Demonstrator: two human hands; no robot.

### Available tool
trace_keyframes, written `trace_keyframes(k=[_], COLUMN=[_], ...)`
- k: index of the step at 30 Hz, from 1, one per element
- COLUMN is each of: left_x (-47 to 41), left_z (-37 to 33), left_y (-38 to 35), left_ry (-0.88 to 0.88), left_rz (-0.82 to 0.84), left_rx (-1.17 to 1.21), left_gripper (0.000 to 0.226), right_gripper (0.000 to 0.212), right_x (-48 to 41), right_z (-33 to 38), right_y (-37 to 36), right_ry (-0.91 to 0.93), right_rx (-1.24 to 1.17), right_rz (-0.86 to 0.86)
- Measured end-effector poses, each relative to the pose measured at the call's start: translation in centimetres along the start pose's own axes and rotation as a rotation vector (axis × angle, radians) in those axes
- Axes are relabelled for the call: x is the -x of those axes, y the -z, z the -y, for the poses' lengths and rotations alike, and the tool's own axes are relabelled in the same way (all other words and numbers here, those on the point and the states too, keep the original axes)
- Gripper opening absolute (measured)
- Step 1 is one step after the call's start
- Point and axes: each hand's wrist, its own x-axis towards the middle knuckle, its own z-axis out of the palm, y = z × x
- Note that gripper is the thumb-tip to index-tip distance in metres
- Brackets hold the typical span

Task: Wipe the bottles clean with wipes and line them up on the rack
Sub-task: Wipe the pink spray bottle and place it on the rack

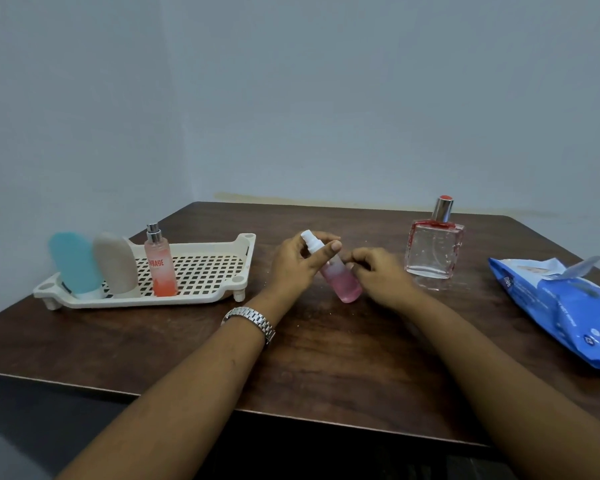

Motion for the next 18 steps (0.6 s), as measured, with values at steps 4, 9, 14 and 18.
trace_keyframes(k=[4,9,14,18], left_x=[0.0,0.0,-0.1,-0.1], left_z=[0.1,0.0,0.4,0.2], left_y=[0.0,0.1,0.2,0.2], left_ry=[0.089,0.132,0.136,0.147], left_rz=[-0.039,-0.072,-0.103,-0.1], left_rx=[0.03,0.06,0.017,0.003], left_gripper=[0.029,0.024,0.03,0.029], right_gripper=[0.03,0.024,0.019,0.024], right_x=[0.0,0.3,0.9,1.0], right_z=[0.2,0.4,1.0,1.1], right_y=[0.3,0.2,-0.4,-0.5], right_ry=[-0.05,0.032,0.223,0.283], right_rx=[0.171,0.128,-0.062,-0.086], right_rz=[0.091,-0.057,-0.22,-0.228])
